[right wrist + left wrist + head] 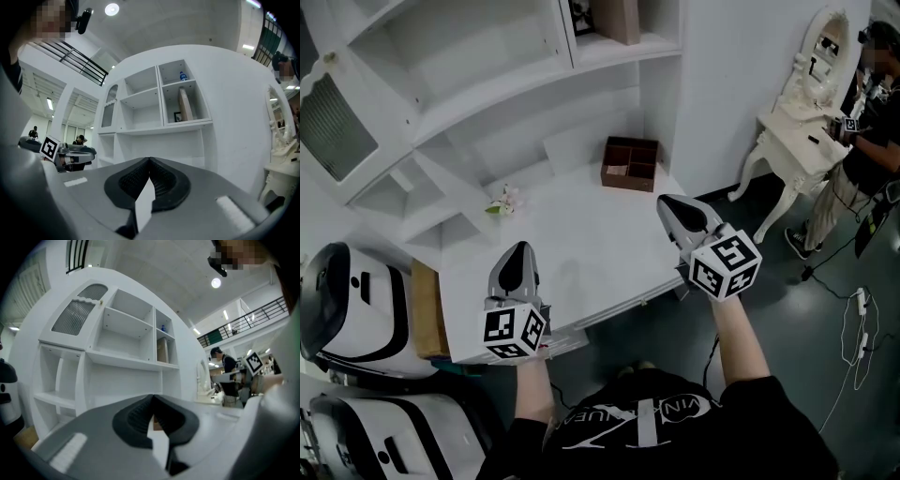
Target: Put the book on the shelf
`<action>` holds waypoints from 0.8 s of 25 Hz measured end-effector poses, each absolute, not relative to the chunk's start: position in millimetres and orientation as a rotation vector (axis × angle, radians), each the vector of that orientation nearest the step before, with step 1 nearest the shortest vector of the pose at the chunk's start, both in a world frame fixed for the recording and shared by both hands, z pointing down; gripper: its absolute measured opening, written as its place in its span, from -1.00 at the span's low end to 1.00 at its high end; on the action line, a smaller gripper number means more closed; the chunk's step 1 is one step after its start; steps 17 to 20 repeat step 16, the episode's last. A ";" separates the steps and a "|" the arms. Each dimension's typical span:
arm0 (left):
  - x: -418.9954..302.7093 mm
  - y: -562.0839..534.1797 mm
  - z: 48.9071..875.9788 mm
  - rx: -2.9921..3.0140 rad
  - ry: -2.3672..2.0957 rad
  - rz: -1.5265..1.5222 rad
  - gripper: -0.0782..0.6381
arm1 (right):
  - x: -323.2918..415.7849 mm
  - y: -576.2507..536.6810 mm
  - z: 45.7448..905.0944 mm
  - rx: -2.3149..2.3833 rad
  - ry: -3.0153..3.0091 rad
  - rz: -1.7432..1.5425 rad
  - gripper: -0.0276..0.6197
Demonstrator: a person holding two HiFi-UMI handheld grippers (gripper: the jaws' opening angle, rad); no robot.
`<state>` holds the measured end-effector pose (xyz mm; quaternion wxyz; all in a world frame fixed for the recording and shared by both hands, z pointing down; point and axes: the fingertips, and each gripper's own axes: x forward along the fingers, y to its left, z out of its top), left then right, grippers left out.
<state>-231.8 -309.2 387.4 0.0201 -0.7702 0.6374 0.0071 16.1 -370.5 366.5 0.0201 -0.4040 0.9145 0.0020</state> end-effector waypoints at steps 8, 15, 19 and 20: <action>-229.6 -323.2 386.5 -2.384 1.994 0.036 -0.78 | 15.5 -382.6 372.4 -1.213 2.856 -0.022 -0.89; -226.8 -330.1 385.8 -2.382 1.994 0.037 -0.78 | 18.8 -389.4 379.7 -1.210 2.855 -0.067 -0.89; -226.2 -331.0 386.1 -2.383 1.994 0.035 -0.78 | 19.4 -390.3 381.1 -1.210 2.855 -0.075 -0.89; -226.2 -331.0 386.1 -2.383 1.994 0.035 -0.78 | 19.4 -390.3 381.1 -1.210 2.855 -0.075 -0.89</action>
